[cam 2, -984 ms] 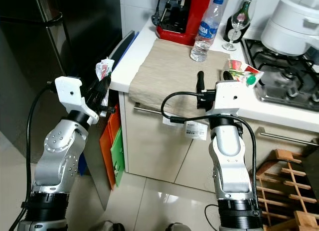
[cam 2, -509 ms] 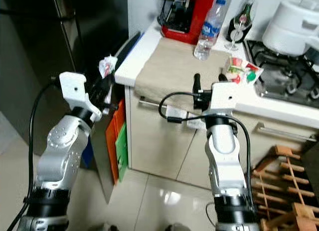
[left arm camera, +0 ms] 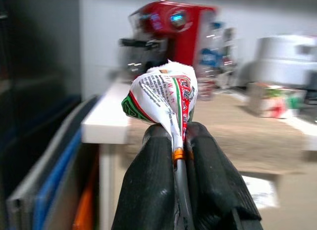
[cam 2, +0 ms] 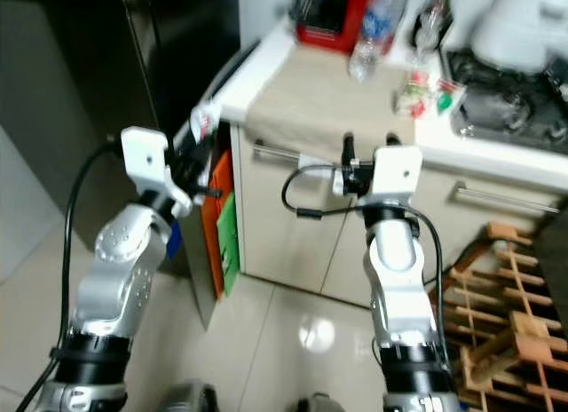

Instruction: Restocking fridge

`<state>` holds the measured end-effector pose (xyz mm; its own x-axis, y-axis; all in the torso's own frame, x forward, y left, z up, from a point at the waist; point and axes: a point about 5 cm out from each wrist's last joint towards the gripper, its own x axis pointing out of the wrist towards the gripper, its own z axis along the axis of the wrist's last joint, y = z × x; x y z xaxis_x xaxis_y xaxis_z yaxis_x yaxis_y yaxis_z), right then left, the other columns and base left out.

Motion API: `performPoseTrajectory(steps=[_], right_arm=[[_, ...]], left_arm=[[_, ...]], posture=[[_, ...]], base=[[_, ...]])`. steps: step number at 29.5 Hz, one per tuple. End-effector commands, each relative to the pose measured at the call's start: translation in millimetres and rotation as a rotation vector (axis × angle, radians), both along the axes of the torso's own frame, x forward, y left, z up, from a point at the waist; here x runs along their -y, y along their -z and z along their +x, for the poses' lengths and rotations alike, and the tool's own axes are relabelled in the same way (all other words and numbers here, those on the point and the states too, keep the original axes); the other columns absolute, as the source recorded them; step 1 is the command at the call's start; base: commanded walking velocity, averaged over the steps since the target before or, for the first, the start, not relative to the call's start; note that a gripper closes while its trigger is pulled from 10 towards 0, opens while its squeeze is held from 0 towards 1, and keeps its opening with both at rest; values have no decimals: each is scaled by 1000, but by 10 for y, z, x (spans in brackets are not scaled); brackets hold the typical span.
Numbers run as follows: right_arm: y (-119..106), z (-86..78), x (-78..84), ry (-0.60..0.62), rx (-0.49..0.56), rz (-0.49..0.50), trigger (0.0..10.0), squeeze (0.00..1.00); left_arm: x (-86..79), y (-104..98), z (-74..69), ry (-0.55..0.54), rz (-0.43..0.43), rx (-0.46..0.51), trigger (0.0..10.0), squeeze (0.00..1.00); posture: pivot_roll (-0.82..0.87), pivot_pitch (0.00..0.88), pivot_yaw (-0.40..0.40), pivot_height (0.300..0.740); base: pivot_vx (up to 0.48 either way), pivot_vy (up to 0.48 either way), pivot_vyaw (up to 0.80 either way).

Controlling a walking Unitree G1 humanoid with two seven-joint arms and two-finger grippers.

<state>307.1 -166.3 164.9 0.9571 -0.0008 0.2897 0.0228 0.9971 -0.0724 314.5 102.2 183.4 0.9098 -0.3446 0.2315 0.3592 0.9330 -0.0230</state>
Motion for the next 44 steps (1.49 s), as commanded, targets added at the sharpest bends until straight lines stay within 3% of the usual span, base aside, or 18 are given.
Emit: performPoseTrajectory(steps=[1, 21, 33, 44], right_arm=[[-28, 15, -18, -9, 12, 6, 10000, 0], [2, 31, -43, -16, 5, 7, 10000, 0], [45, 19, 50, 22, -7, 13, 10000, 0], [56, 3, 81, 38, -5, 10, 10000, 0]], left_arm=[[-25, 12, 13, -3, 7, -5, 10000, 0], [-14, 22, 31, 15, 29, 3, 10000, 0], [-168, 231, 55, -44, -23, -102, 10000, 0], [-119, 241, 32, -13, -5, -82, 10000, 0]], posture=[[-75, 0, -11, 740], [-72, 0, -1, 740], [-75, 0, 0, 740], [-75, 0, 2, 740]], base=[[-322, 0, 0], [-303, 0, 0], [0, 0, -761], [0, -175, -770]])
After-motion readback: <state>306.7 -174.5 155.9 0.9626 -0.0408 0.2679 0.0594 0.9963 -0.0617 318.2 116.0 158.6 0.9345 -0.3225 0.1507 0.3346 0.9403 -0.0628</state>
